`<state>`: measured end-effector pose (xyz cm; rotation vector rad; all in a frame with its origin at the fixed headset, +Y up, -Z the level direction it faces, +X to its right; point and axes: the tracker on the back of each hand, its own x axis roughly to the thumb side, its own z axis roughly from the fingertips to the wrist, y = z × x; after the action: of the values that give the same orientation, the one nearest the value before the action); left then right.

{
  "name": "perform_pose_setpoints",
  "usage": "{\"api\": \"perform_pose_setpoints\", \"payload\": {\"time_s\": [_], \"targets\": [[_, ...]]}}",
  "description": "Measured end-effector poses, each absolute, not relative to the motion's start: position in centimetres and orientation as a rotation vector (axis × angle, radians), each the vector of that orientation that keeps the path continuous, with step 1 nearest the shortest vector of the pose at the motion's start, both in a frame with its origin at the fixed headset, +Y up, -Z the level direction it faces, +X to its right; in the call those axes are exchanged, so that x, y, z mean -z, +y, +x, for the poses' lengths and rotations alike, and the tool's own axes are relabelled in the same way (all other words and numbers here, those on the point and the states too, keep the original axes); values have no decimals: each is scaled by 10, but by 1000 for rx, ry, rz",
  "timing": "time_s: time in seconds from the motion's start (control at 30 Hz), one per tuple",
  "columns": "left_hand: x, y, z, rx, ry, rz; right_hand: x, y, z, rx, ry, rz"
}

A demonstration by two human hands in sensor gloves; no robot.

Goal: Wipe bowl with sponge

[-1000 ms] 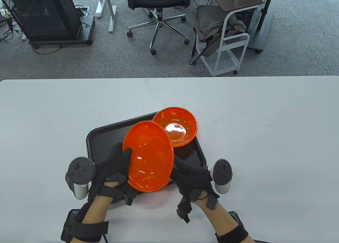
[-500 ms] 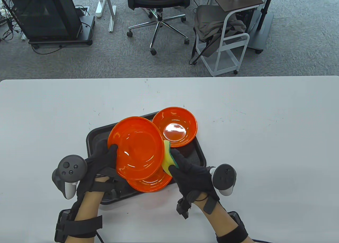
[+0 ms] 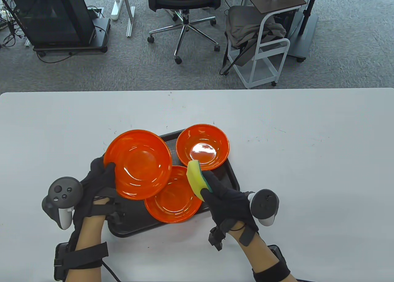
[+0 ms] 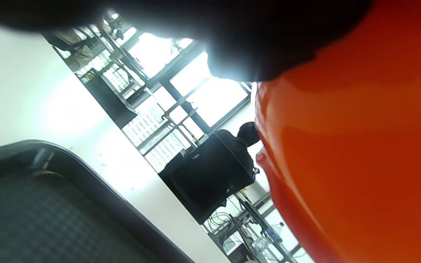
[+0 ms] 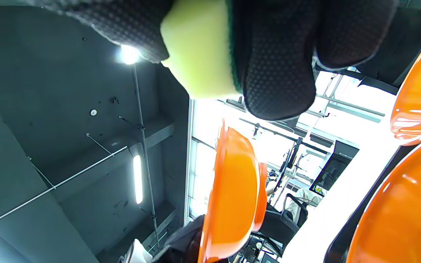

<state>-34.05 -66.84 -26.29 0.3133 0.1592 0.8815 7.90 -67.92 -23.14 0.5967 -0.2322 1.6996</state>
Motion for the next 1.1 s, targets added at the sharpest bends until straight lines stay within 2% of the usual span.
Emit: {"api": "perform_pose_setpoints", "payload": {"time_s": [0.3, 0.47, 0.63, 0.83, 1.1], "targets": [[261, -694, -394, -981, 468, 359, 235, -677, 87, -1667, -238, 570], [255, -720, -421, -1077, 681, 355, 238, -674, 96, -1654, -268, 544], [248, -746, -436, -1161, 829, 316, 239, -673, 105, -1630, -286, 513], [246, -766, -437, -1198, 912, 257, 242, -673, 112, -1610, -298, 483], [243, -777, -440, -1170, 968, 231, 242, -672, 117, -1588, -308, 463]]}}
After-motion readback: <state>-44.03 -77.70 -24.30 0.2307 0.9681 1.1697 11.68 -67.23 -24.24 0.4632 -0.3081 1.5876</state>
